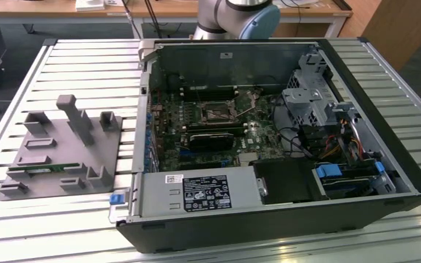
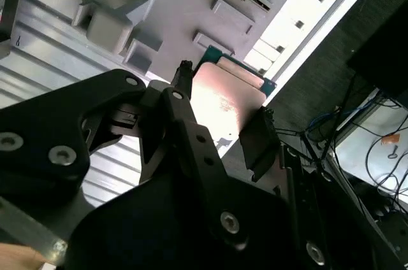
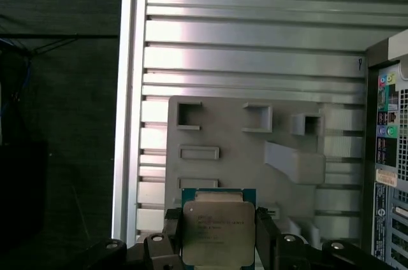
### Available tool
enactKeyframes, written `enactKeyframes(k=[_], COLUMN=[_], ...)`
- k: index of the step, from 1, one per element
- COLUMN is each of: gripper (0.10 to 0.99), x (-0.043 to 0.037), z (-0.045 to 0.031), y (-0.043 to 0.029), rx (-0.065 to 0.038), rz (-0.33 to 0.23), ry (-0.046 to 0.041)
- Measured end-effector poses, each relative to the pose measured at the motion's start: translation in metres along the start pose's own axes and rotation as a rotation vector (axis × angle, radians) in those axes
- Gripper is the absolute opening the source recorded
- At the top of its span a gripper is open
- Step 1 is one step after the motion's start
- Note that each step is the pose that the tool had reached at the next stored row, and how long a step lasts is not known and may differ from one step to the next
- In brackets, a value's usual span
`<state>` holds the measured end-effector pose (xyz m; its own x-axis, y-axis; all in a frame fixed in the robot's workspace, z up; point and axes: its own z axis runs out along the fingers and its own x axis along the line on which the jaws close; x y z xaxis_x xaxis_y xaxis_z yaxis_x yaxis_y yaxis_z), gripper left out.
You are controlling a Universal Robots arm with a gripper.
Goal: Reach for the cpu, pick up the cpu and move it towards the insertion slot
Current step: 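Pick up the cpu and move it towards the insertion slot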
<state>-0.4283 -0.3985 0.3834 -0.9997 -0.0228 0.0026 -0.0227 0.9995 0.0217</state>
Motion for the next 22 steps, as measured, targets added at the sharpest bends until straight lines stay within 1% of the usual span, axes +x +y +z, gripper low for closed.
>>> enactKeyframes(k=[5, 11, 14, 22], gripper=[0.545, 0.545, 0.545, 0.545], x=[-0.0043, -0.0141, -0.0170, -0.0276], z=[0.0000, -0.0001, 0.0000, -0.0001], y=[-0.0001, -0.0003, -0.0004, -0.0006], rx=[0.000, 0.000, 0.000, 0.000], rz=[0.000, 0.001, 0.001, 0.001], ry=[0.0000, 0.0000, -0.0001, 0.0000])
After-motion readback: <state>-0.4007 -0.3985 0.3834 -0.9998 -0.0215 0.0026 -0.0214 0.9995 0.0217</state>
